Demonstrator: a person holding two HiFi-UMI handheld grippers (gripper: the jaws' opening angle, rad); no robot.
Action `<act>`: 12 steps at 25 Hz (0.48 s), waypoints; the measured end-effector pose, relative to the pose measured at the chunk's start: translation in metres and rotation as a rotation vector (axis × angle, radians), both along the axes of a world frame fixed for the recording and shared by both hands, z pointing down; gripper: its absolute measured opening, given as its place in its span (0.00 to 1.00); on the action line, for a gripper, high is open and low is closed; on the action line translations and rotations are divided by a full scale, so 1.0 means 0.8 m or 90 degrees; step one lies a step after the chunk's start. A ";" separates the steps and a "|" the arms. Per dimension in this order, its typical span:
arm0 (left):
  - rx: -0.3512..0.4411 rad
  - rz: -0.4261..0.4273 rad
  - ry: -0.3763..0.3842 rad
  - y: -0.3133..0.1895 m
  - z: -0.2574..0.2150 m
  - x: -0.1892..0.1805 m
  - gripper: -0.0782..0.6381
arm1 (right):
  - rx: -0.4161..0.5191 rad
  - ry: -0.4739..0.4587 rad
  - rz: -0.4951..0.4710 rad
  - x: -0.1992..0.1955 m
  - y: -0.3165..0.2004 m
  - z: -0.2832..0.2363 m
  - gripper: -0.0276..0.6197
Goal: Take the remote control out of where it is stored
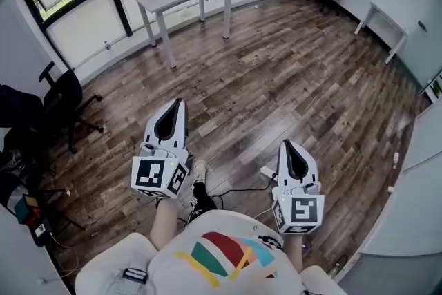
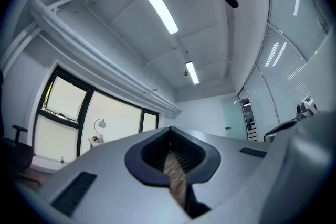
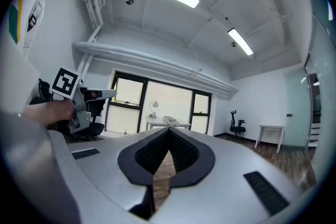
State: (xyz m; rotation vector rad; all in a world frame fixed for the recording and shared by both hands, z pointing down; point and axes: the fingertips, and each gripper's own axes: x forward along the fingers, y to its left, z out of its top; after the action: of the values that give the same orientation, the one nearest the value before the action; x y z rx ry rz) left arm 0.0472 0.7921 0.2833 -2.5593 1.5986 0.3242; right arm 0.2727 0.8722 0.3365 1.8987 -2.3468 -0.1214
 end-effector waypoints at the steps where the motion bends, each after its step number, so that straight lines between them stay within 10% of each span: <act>1: -0.004 -0.004 0.006 -0.010 0.003 -0.006 0.12 | -0.006 0.009 0.006 0.000 -0.009 0.003 0.04; 12: -0.075 -0.036 0.022 -0.144 0.063 -0.090 0.12 | -0.086 -0.011 -0.041 -0.082 -0.148 0.061 0.04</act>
State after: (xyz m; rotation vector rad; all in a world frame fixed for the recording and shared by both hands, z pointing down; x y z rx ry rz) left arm -0.0246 0.6765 0.3335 -2.6005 1.7498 0.2776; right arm 0.2067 0.7540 0.3851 1.7706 -2.3616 0.0469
